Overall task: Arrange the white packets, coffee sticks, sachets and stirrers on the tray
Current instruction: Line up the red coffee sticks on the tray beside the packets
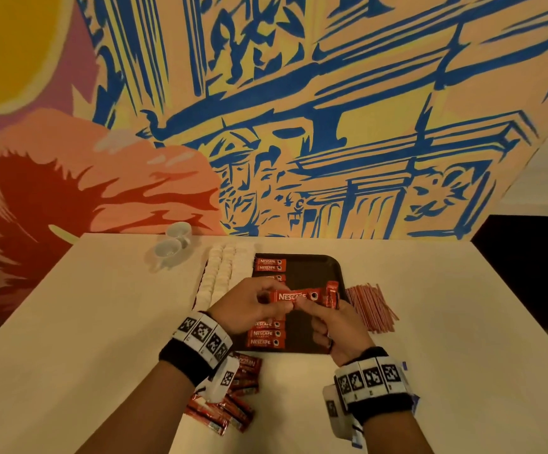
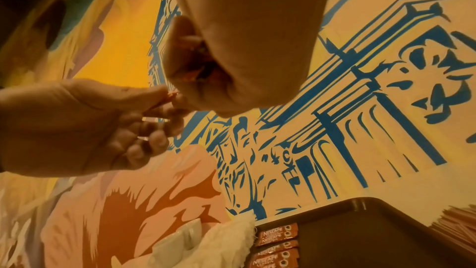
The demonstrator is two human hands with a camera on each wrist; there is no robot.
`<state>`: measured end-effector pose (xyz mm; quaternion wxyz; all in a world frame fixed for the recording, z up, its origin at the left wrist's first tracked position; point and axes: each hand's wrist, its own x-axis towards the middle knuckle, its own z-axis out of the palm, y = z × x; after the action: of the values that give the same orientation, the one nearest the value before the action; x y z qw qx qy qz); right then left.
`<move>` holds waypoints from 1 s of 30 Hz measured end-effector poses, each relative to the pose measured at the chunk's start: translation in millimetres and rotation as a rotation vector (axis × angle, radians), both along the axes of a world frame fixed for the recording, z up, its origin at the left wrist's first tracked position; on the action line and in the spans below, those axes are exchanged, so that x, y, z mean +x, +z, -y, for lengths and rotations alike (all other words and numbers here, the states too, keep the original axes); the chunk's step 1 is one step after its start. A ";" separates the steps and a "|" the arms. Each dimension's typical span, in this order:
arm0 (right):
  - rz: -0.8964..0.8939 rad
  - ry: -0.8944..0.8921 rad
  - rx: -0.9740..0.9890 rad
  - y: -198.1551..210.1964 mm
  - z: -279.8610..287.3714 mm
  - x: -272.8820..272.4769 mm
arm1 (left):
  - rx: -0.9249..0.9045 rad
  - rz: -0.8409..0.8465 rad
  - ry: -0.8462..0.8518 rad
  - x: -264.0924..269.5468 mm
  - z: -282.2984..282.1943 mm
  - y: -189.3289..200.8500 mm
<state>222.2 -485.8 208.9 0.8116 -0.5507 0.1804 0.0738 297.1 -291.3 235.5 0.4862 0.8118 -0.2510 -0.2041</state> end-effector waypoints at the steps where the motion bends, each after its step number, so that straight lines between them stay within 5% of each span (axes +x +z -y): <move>1: -0.004 0.002 -0.003 -1.4 0.5 -0.5 | -0.019 -0.002 0.000 -2.5 -0.1 0.0; 8: -0.008 -0.101 0.034 -9.8 4.9 0.2 | 0.131 0.038 0.015 9.5 -4.4 13.5; 15: -0.051 -0.118 -0.117 -19.7 10.2 9.2 | 0.405 0.470 -0.090 13.1 4.4 16.0; 21: -0.090 -0.155 -0.106 -23.9 13.3 19.9 | 0.607 0.562 -0.204 32.2 10.8 5.1; 30: -0.233 -0.230 -0.057 -38.5 32.3 38.2 | 0.792 0.527 0.076 128.6 22.8 -42.8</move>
<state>260.4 -518.1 170.4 0.7724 -0.5369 0.3371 0.0385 425.8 -314.1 192.7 0.0662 0.9674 -0.2386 -0.0532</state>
